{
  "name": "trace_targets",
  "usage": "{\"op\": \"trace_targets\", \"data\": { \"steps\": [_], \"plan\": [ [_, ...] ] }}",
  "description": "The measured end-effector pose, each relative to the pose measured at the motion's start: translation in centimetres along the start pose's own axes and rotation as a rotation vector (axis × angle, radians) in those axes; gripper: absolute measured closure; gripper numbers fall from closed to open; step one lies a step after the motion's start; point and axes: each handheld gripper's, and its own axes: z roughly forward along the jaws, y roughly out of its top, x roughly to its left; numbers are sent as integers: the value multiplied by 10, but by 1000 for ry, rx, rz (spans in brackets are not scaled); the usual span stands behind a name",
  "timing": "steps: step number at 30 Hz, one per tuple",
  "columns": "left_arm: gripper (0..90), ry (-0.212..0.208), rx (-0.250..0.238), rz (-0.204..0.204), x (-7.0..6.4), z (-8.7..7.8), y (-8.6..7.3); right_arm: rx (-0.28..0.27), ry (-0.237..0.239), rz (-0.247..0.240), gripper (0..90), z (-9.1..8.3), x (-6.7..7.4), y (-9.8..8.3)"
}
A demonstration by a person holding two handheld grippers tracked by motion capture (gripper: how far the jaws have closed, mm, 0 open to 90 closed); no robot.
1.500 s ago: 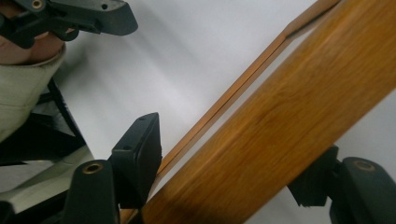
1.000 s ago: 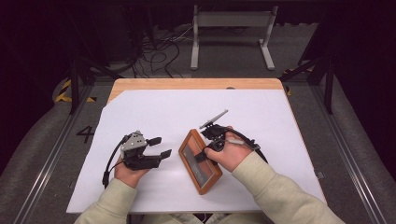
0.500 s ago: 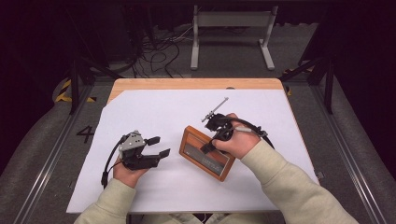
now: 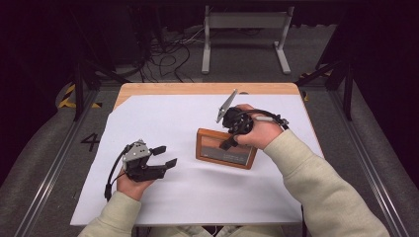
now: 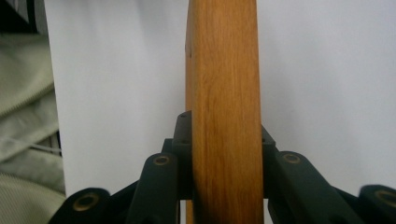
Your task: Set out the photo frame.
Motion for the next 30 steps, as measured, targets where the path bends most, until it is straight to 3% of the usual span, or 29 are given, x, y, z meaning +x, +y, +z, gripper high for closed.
{"op": "trace_targets", "data": {
  "steps": [1, 2, 3, 9, 22, 30],
  "plan": [
    [354, 2, 0, -4, 0, -1, 0, 18, 9, -60, 721, 0, -4, 2],
    [354, 2, 0, -7, 0, -1, -1, 18, 9, -60, 721, 0, -4, 2],
    [354, 1, 2, -10, 0, -1, -1, 30, 17, -95, 721, 2, -7, 4],
    [354, -1, 2, -10, 0, -2, -2, 41, 42, -89, 721, 14, -22, 5],
    [354, -5, 4, -5, 1, 0, -1, 82, 120, -116, 720, 39, -38, 0],
    [354, -9, 8, -7, 1, 1, -1, 68, 118, -100, 721, 41, -42, -2]
  ]
}}
